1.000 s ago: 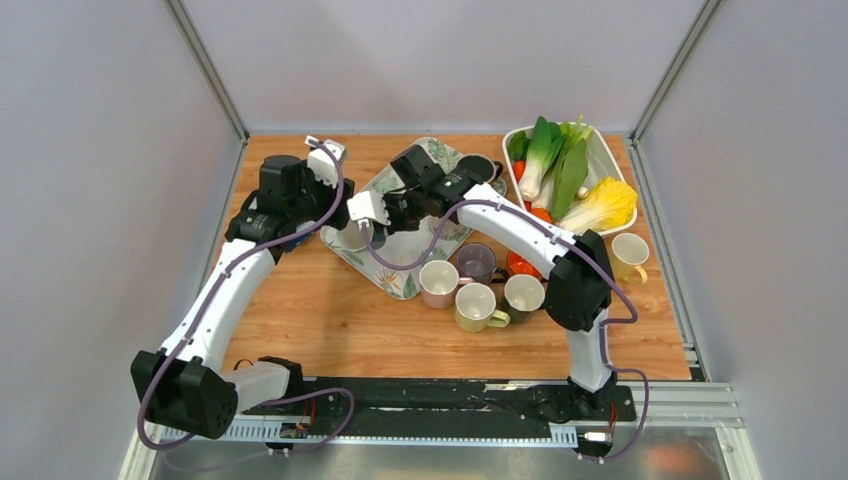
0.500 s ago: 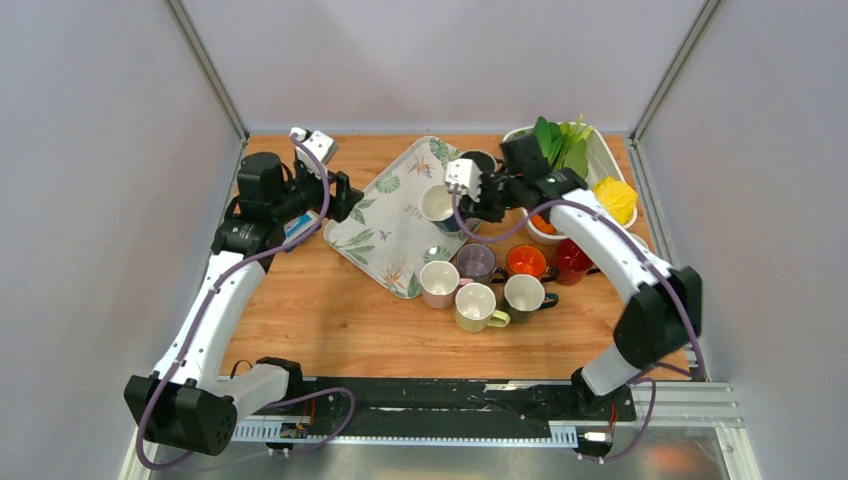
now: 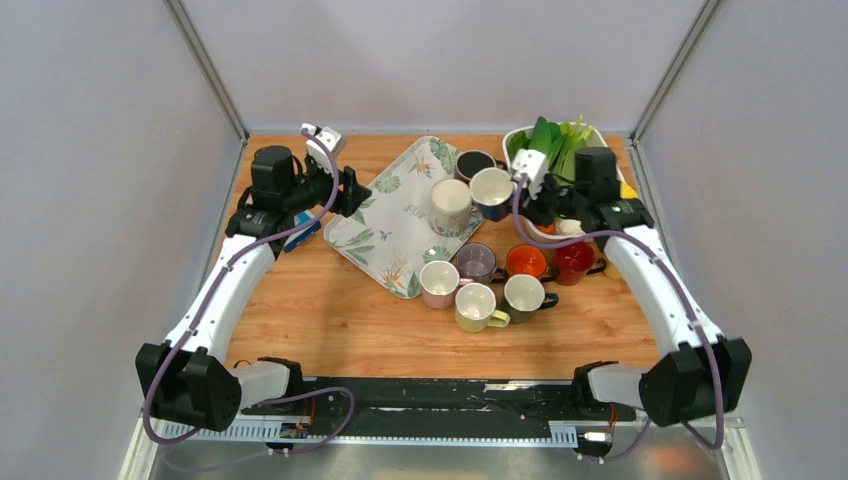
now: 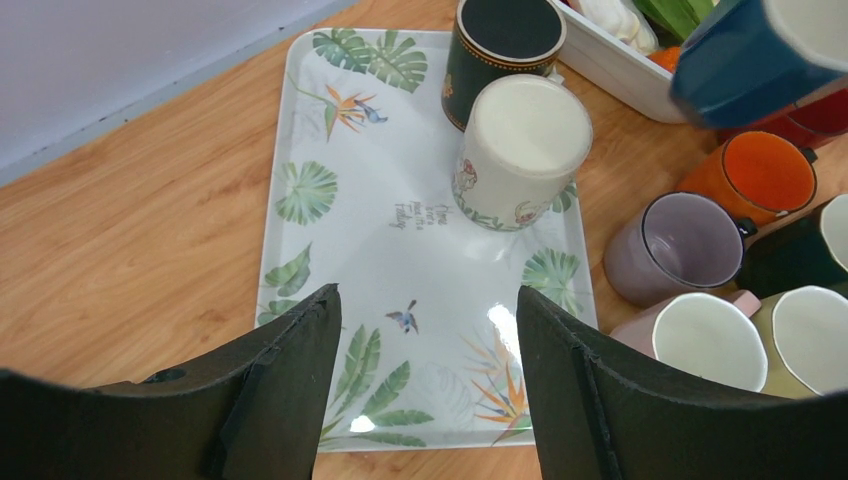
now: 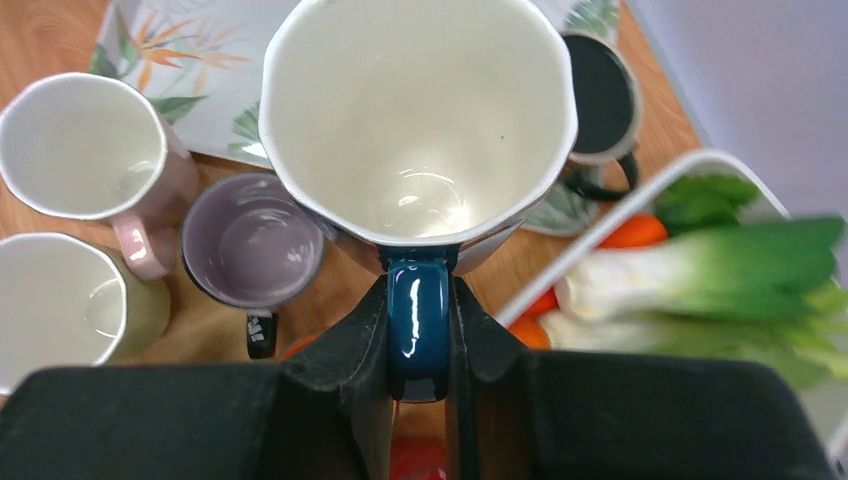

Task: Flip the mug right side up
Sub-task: Place the cup at the center of the board.

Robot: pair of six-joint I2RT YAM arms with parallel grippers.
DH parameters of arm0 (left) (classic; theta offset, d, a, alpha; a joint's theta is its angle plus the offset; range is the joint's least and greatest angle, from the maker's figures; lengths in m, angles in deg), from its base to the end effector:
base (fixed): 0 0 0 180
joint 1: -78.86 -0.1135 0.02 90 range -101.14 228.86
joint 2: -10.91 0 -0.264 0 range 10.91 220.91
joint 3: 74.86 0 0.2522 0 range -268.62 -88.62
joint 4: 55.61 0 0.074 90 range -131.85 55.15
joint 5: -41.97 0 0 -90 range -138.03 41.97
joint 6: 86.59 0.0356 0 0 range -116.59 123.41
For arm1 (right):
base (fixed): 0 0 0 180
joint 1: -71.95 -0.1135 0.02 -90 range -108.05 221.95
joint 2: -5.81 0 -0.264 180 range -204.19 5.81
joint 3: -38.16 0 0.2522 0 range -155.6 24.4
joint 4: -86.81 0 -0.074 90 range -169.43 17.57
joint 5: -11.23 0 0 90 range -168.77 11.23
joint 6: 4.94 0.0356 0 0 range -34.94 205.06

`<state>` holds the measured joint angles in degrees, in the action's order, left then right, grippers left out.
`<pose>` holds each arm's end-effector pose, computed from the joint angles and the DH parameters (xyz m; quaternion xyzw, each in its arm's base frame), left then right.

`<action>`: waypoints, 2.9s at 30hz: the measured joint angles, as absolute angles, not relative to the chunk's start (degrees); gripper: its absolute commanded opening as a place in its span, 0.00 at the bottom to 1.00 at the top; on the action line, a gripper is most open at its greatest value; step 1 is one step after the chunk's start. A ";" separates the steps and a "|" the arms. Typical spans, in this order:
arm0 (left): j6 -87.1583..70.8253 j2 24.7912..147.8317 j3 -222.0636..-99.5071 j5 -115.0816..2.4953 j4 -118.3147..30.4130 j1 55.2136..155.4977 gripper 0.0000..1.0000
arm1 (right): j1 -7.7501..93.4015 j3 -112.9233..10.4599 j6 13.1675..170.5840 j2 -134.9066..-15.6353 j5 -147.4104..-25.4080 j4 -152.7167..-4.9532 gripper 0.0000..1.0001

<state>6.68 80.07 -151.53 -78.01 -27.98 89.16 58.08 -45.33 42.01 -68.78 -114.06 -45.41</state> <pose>0.2669 -0.0666 0.3571 0.2406 0.7688 -0.2455 0.5392 0.2662 0.0869 0.3423 -0.5247 0.6935 0.1611 0.4668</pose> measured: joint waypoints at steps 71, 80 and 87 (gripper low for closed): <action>9.70 80.53 -149.41 -75.39 -27.83 89.14 0.70 | 101.16 -25.60 2.37 -49.78 -113.71 -6.61 0.00; 9.74 80.53 -149.41 -75.69 -27.74 89.14 0.69 | 101.95 -18.27 -1.22 -50.88 -114.47 -11.44 0.04; 9.94 80.53 -149.41 -75.95 -27.43 89.14 0.69 | 104.64 -16.81 -3.21 -50.48 -116.35 -12.47 0.23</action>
